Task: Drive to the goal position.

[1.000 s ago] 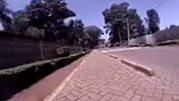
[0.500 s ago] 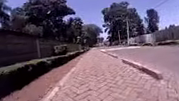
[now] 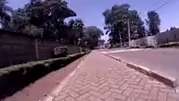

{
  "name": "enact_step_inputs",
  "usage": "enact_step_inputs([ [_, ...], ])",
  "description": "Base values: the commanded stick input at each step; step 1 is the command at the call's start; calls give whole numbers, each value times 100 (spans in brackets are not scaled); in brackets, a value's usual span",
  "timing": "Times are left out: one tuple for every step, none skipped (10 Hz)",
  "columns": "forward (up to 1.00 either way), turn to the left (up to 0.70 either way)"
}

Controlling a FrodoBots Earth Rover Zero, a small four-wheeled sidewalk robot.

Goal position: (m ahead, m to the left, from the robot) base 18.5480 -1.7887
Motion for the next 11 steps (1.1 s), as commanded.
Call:
enact_step_inputs([
  [70,-8],
  [70,0],
  [70,0],
  [70,0],
  [70,0],
  [70,0],
  [70,0],
  [70,0],
  [70,0],
  [70,0],
  [70,0],
])
